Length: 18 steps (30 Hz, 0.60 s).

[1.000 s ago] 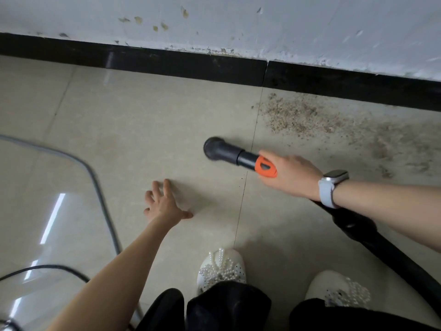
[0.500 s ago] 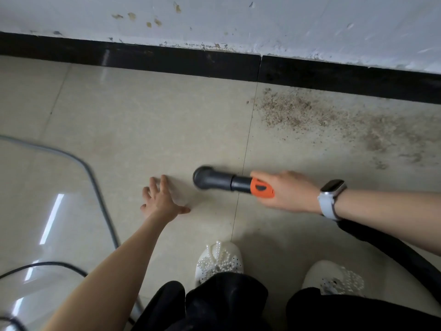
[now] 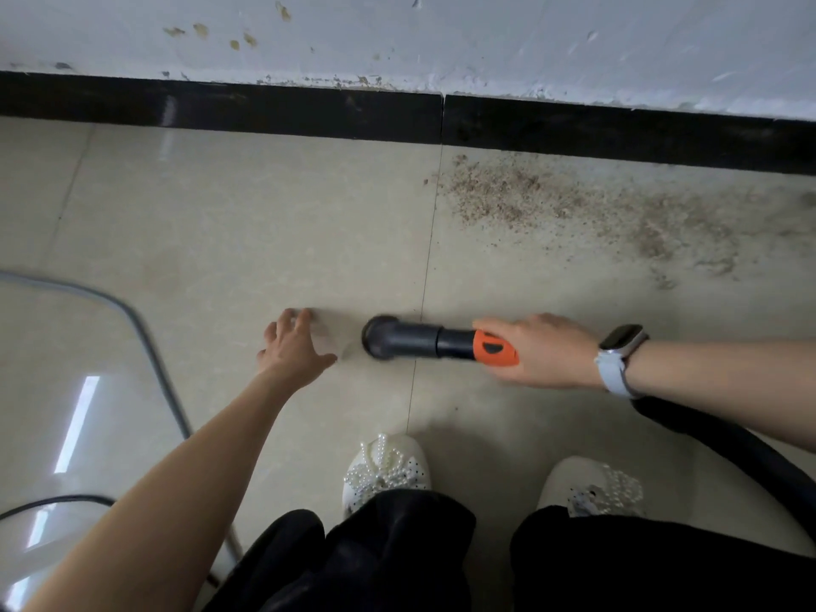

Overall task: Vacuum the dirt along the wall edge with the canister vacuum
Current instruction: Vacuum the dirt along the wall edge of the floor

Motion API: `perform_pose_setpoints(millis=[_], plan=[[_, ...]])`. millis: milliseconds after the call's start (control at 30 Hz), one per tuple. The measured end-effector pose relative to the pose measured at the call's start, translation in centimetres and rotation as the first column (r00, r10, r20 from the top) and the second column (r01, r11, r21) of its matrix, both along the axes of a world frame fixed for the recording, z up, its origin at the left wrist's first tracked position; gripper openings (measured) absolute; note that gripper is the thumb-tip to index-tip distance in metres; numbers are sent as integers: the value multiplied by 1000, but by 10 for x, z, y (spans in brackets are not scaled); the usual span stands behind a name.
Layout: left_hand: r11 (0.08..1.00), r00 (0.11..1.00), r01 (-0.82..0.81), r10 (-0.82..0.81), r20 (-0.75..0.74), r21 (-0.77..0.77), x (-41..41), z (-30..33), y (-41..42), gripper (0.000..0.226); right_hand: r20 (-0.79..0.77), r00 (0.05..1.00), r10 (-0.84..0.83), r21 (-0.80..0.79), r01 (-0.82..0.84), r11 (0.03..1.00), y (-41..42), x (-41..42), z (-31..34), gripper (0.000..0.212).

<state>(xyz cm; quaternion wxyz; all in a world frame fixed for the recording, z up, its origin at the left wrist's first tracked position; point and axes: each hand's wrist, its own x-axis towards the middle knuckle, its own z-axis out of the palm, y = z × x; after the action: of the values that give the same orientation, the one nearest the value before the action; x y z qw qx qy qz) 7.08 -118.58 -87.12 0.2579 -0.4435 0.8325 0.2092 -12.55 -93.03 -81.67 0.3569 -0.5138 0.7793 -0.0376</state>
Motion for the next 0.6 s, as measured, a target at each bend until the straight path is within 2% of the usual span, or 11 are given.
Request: perform_pose_setpoints(millis=[67, 133, 233, 300, 367, 533, 600], plan=[[1000, 1000, 9, -8, -25, 6, -2, -1, 1, 73, 80, 986, 148, 64, -154, 986, 12, 19, -2, 27], [1000, 999, 14, -14, -28, 7, -2, -3, 4, 72, 103, 972, 210, 86, -219, 972, 20, 22, -3, 24], [1000, 1000, 27, -27, -15, 6, 0, -5, 6, 77, 44, 995, 88, 104, -93, 990, 20, 0, 1, 26], [999, 999, 45, -44, 5, -4, 1, -4, 8, 82, -47, 999, -22, 65, 25, 998, 17, -19, 5, 31], [999, 999, 50, -49, 19, -11, 0, -3, 9, 85, -71, 994, -81, 32, 84, 996, 15, -26, 6, 30], [999, 999, 33, -32, 20, -21, -2, -3, 11, 89, 126, 985, 120, 155, -139, 978, 26, -6, 3, 22], [999, 1000, 17, -17, 19, -28, -4, -4, 12, 89, 90, 989, 118, 163, -131, 978, 32, -14, 3, 22]])
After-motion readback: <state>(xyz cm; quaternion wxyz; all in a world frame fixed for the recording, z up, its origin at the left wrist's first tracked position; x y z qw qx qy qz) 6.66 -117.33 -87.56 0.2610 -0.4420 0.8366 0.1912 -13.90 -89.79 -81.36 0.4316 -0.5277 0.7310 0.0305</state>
